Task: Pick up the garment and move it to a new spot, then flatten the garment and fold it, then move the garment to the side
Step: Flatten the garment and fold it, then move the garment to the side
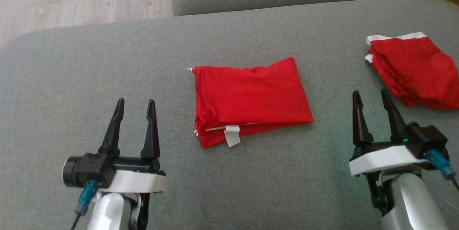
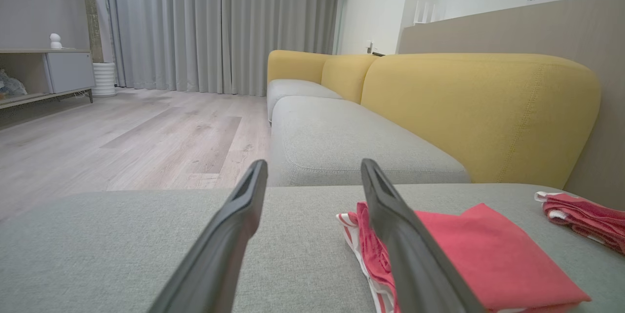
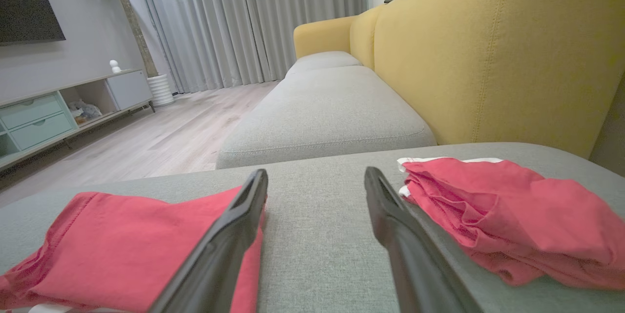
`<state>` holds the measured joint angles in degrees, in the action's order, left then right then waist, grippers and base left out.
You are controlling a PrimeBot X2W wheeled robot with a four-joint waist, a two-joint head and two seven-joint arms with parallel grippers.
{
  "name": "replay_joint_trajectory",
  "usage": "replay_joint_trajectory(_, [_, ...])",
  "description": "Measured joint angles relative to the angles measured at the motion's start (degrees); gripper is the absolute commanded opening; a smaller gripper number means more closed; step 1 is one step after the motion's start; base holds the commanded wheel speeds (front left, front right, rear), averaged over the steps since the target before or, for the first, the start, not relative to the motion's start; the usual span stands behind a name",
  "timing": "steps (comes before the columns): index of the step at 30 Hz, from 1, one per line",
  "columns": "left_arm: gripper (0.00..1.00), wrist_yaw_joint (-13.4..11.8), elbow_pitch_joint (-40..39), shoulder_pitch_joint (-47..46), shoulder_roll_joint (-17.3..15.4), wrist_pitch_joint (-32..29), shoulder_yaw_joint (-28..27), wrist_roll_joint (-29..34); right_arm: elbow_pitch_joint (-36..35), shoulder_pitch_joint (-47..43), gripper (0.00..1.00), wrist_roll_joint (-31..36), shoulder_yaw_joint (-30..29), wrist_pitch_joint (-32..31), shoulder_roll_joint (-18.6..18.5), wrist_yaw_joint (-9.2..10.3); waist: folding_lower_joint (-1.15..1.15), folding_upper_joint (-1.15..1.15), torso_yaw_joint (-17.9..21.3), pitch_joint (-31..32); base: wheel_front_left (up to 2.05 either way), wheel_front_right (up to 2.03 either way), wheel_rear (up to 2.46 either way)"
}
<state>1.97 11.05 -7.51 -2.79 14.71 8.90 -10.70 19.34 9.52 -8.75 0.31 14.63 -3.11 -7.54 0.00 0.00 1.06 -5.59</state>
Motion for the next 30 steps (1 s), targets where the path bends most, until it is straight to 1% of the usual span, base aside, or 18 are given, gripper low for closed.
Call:
replay_joint_trajectory(7, [1.0, 0.1, 0.0, -0.3, 0.0, 0.0, 0.4, 0.0, -0.3, 0.5, 1.0, 1.4, 0.4, -0.7, 0.1, 0.0, 0.0, 0.0, -0.4, -1.5, 0.0, 0.0, 0.0])
replay_joint_trajectory(13, [1.0, 0.4, 0.0, -2.5, 0.0, 0.0, 0.7, 0.1, 0.4, 4.3, 1.0, 2.1, 1.7, -4.3, 0.1, 0.0, 0.0, 0.0, -1.7, -4.5, 0.0, 0.0, 0.0])
replay_joint_trajectory(17, [1.0, 1.1, 0.4, -4.4, 0.1, 0.0, 1.8, 0.1, 4.3, 8.3, 1.0, -0.1, 3.4, -7.1, 0.1, 0.0, 0.01, 0.0, -3.0, -6.6, 0.0, 0.0, 0.0])
replay_joint_trajectory(18, [1.0, 1.1, 0.4, -4.4, 0.1, 0.0, 1.8, 0.1, 4.3, 8.3, 1.0, -0.1, 3.4, -7.1, 0.1, 0.0, 0.01, 0.0, -3.0, -6.6, 0.0, 0.0, 0.0])
replay_joint_trajectory(19, [1.0, 1.1, 0.7, -5.4, 0.1, 0.0, 2.4, 0.1, 7.3, 10.2, 1.0, -0.8, 4.3, -8.7, 0.1, 0.0, 0.01, 0.0, -3.9, -7.5, 0.0, 0.0, 0.0])
replay_joint_trajectory(20, [1.0, 1.1, 0.8, -5.8, 0.1, 0.0, 2.6, 0.1, 8.7, 11.0, 1.0, -1.0, 4.7, -9.3, 0.1, 0.0, 0.01, 0.0, -4.3, -7.9, 0.0, 0.0, 0.0])
replay_joint_trajectory(26, [1.0, 1.1, 1.5, -6.8, 0.1, 0.0, 3.9, 0.1, 18.1, 14.6, 1.0, -2.9, 5.8, -11.5, 0.1, 0.0, 0.01, 0.0, -6.7, -9.2, 0.0, 0.0, 0.0])
replay_joint_trajectory(30, [1.0, 1.1, 1.6, -6.8, 0.1, 0.0, 4.0, 0.1, 22.4, 17.2, 1.0, -3.4, 7.7, -12.7, -0.4, 0.0, 0.0, 0.0, -7.3, -9.4, 0.0, 0.0, 0.0])
